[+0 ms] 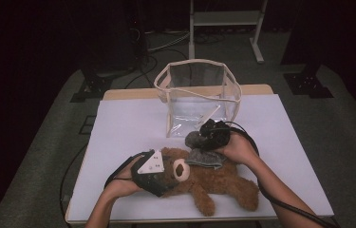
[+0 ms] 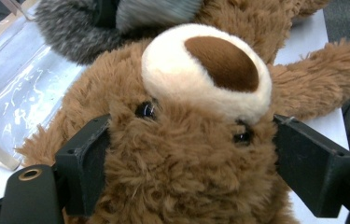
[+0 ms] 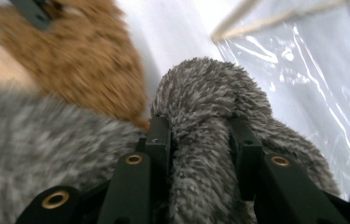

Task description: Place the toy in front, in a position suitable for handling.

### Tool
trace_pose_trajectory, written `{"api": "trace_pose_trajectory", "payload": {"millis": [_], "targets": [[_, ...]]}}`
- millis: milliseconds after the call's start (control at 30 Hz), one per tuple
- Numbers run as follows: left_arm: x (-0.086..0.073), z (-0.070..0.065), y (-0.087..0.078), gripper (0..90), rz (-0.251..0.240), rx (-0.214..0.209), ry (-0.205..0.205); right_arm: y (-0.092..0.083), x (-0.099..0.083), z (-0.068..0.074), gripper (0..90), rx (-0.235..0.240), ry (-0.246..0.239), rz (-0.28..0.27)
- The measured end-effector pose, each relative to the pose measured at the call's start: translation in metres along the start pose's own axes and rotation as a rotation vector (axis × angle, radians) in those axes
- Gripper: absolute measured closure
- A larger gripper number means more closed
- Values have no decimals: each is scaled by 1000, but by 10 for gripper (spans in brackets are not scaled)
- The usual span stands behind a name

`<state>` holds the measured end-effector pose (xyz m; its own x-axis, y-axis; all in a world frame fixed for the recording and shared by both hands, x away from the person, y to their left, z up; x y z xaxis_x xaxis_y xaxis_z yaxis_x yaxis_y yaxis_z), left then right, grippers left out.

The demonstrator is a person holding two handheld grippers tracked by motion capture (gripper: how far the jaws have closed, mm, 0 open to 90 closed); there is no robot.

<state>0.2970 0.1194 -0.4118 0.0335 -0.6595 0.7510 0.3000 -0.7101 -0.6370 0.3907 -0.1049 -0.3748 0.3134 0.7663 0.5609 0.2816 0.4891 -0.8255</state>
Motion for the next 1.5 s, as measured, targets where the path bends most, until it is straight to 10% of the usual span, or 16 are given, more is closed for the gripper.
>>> {"api": "trace_pose_trajectory", "payload": {"millis": [233, 600, 833, 1233, 1500], "targets": [[0, 2, 1, 175, -9, -2, -12, -42, -54, -27, 661, -46, 143, -54], [0, 6, 3, 175, -16, 0, -39, -109, -99, -34, 657, -47, 225, -140], [0, 6, 3, 174, -15, -5, -38, -65, -93, -39, 657, 82, 287, -159], [-1, 5, 2, 173, -9, -3, -26, -15, -29, -28, 653, 196, 219, -160], [-3, 5, 1, 174, -20, -3, -24, -23, -44, -31, 648, 153, 219, -147]]}}
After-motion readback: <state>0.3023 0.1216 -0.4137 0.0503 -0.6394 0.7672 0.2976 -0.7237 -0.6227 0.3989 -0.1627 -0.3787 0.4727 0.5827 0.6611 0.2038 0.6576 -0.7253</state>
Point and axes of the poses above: each handheld gripper's, and its own axes: y roughly forward along the jaws, x roughly out of its top, z roughly to its left, the point moved 2 cm from there along y, roughly forward along the jaws, and after that the axes turned 2 degrees about z, right-handed, at the moved point
